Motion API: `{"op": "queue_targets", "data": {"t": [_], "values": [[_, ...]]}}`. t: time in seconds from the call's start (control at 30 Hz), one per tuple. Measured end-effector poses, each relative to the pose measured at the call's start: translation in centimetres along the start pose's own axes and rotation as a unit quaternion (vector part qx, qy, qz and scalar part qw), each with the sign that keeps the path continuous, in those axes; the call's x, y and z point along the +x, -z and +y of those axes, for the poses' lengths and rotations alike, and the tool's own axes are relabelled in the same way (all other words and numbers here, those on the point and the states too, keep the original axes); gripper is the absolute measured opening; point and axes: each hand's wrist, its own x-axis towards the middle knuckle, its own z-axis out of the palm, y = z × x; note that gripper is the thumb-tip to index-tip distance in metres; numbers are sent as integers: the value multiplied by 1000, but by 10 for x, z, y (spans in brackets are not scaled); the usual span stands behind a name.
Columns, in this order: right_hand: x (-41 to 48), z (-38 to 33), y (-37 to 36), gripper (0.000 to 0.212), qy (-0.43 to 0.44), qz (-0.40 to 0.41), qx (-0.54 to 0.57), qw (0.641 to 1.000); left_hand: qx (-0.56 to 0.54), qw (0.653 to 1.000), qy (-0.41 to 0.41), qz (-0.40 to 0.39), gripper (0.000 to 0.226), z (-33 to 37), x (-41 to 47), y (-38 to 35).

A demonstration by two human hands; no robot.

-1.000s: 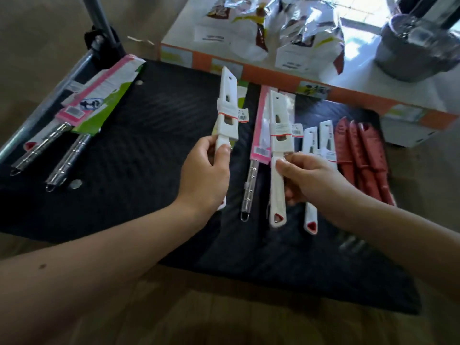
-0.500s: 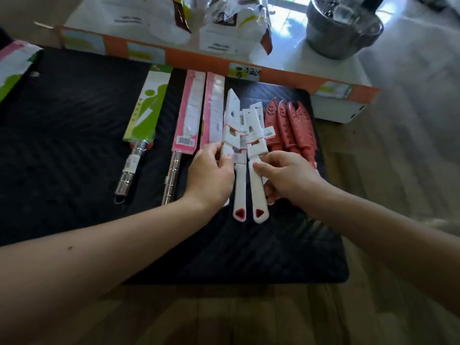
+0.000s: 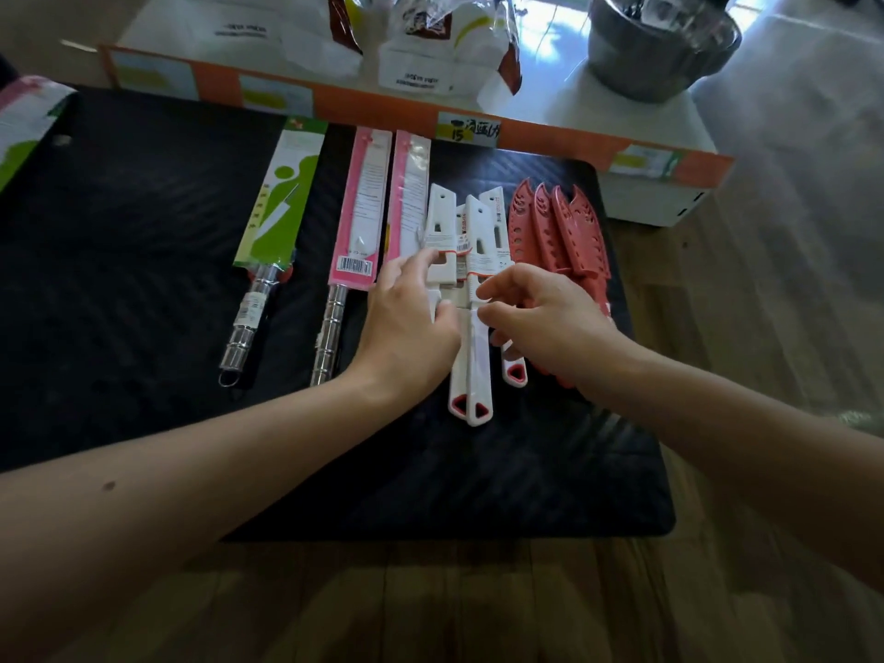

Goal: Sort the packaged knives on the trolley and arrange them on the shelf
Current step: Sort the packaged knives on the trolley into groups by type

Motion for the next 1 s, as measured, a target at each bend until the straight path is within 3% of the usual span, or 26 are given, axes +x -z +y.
{"op": "queue_targets", "data": {"t": [0.2, 0.43, 0.63, 0.8, 1.0], "values": [[2, -14, -19, 11, 14, -10, 9, 1000, 39, 997, -10, 71, 41, -18, 4, 32], [14, -51, -61, 12, 56, -37, 9, 998, 145, 979, 50, 136, 39, -53, 0, 84], [27, -72, -94, 18, 96, -46, -51, 993, 251, 965, 42, 56, 45, -82, -5, 113], [32, -71, -98, 21, 144, -43, -145, 978, 391, 920, 27, 10, 54, -73, 8, 110], [30, -69, -98, 18, 159, -44, -142, 976, 365, 931, 11, 16, 45, -75, 11, 109]]}}
